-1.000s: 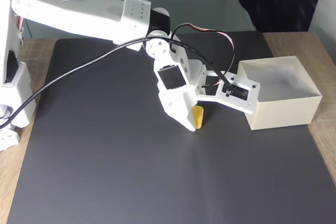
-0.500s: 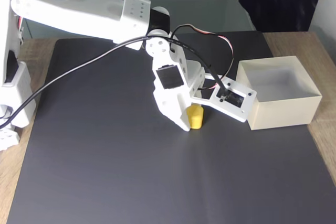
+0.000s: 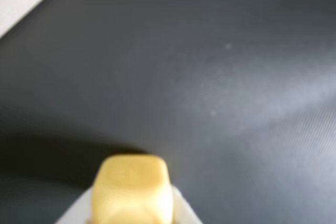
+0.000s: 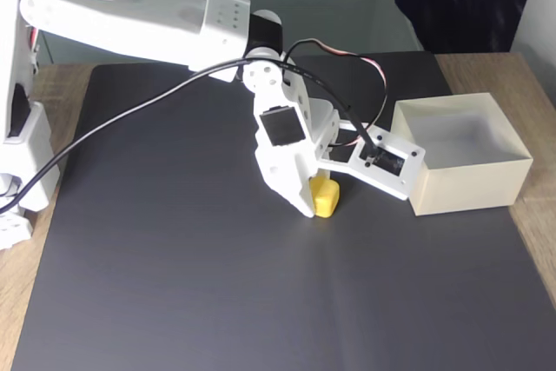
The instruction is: Grasp a cube block and put it in the white box.
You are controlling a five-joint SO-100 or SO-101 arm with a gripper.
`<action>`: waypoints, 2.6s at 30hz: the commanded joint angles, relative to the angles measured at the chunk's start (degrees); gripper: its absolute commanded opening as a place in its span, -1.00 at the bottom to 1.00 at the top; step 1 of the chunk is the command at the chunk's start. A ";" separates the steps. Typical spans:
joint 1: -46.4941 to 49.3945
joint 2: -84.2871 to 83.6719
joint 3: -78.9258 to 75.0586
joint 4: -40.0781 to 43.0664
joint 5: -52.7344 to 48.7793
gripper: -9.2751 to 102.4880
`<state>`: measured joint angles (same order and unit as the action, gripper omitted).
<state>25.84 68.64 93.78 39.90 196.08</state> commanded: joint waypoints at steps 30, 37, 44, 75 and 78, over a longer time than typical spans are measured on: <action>-7.21 15.47 -15.03 -5.63 -4.57 -0.84; -6.68 6.33 -29.09 -9.40 -5.10 -0.84; -5.98 -8.09 -46.67 -8.17 -5.71 -0.82; -4.57 -20.74 -54.23 -6.77 -8.09 -0.39; -4.04 -20.57 -54.23 -6.68 -8.09 -0.32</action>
<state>21.18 46.49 42.71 33.05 188.35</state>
